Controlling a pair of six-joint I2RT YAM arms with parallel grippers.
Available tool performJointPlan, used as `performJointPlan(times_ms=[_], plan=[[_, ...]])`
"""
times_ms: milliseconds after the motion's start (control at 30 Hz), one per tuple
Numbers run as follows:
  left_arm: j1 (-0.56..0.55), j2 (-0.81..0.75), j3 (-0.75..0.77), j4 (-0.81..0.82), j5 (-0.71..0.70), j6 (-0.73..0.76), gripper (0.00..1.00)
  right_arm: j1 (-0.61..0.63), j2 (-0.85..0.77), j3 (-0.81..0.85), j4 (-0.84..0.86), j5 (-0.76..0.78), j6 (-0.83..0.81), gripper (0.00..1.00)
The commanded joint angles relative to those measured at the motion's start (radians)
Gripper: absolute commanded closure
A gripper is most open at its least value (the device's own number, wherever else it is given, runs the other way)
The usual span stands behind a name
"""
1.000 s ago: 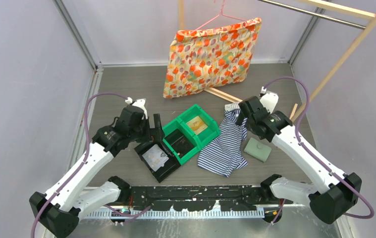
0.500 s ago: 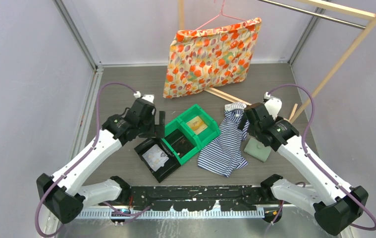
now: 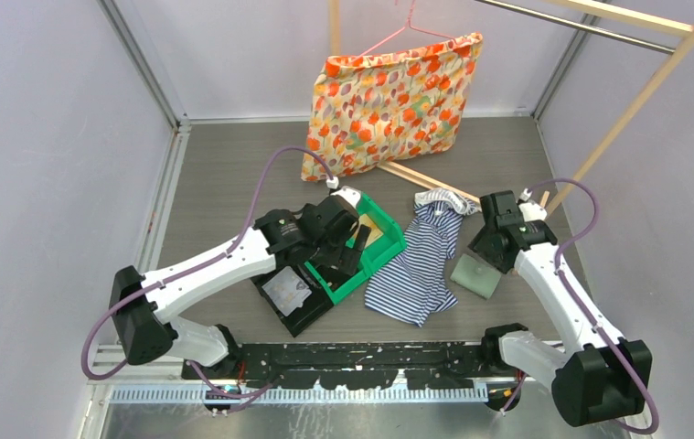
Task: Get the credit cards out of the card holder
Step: Pick up the card holder from the center of the board.
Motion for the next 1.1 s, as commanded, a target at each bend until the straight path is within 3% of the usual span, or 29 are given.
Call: performJointPlan(times_ms=[0,300,700,733,867,1067], plan=[[0.003,-0.038,0.013,0.065,0.02,-0.011,0.0,-0.048,0.032,-0.033,0.026,-0.067,0.007,0.53],[0.003,-0.013,0.001,-0.013,-0.056,-0.024,0.0,-0.052,0.189,-0.06,0.123,-0.146,-0.053,0.52],[0.003,-0.005,-0.037,0.009,-0.033,-0.035,0.0,-0.054,0.265,-0.067,0.148,-0.059,-0.015,0.53],[0.003,-0.004,-0.04,0.01,-0.028,-0.038,0.0,-0.056,0.271,-0.068,0.152,-0.049,-0.01,0.59],[0.003,0.003,-0.043,0.009,-0.009,-0.055,0.0,-0.059,0.266,-0.075,0.166,-0.051,-0.013,0.99],[0.003,0.002,-0.046,0.019,-0.013,-0.053,0.0,-0.058,0.191,-0.058,0.136,-0.093,-0.046,0.99]])
